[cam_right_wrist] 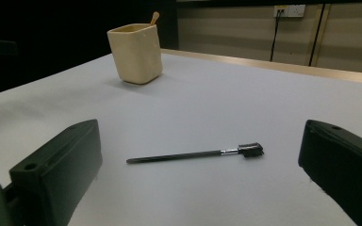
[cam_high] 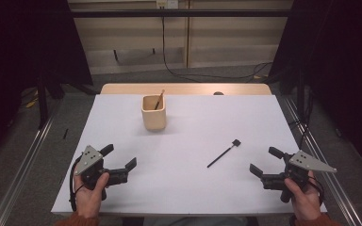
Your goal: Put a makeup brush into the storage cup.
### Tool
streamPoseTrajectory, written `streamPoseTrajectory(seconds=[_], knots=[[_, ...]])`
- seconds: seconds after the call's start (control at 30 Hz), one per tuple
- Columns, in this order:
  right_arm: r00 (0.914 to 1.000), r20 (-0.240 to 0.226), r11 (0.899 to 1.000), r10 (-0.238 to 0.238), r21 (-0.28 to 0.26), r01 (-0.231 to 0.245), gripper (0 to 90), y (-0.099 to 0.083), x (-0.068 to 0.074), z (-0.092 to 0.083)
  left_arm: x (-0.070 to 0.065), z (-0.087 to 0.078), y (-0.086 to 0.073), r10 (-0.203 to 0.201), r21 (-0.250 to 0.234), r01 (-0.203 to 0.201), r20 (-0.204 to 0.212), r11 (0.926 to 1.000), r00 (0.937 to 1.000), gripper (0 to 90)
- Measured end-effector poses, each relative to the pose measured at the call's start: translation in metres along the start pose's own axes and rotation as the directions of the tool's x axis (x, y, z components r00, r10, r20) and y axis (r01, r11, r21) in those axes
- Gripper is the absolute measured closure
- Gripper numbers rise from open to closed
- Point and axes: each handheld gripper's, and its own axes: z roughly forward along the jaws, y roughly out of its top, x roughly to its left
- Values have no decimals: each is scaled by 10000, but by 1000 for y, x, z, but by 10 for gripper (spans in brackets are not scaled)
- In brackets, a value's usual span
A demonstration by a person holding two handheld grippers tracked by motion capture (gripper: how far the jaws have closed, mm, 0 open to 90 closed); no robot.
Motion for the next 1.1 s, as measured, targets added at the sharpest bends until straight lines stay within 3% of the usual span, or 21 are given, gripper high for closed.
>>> streamPoseTrajectory(seconds=[0.5,0.7,1.1], knots=[[9998,190,9995,-88,-315,94,0,16,-13,11,-9,-8,0,203,-79,-203,5,9998,9998,15],[9996,257,9992,-137,-376,147,0,26,-21,23,-10,-15,-1,211,-74,-212,-68,9997,9998,15],[9993,-49,9991,-381,-176,380,0,45,-27,48,-7,-34,-9,29,-79,-32,-333,10000,9994,15]])
